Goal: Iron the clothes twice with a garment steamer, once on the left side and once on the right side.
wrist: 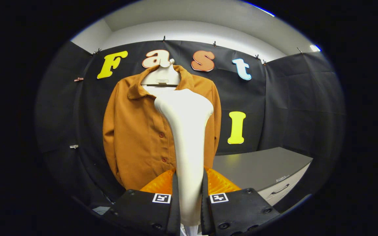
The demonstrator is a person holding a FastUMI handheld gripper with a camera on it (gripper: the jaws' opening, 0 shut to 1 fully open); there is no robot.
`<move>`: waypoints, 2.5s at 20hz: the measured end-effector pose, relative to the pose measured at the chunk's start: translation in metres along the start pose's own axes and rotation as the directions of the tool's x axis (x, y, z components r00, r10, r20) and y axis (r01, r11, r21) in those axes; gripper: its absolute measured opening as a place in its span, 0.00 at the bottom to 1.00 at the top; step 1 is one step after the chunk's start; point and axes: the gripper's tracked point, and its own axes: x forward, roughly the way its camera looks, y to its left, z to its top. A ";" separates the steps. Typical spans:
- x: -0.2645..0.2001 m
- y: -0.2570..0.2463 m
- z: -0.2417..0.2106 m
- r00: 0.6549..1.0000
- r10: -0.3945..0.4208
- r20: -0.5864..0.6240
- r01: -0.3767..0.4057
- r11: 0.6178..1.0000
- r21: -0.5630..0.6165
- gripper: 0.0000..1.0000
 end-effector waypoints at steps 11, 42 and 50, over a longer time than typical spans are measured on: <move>0.033 0.122 0.028 0.995 0.075 0.070 -0.074 0.997 -0.019 0.28; 0.088 0.125 -0.189 0.990 -0.009 -0.144 -0.020 0.979 -0.205 0.28; 0.063 0.107 -0.219 0.975 0.013 -0.224 -0.053 0.983 -0.174 0.28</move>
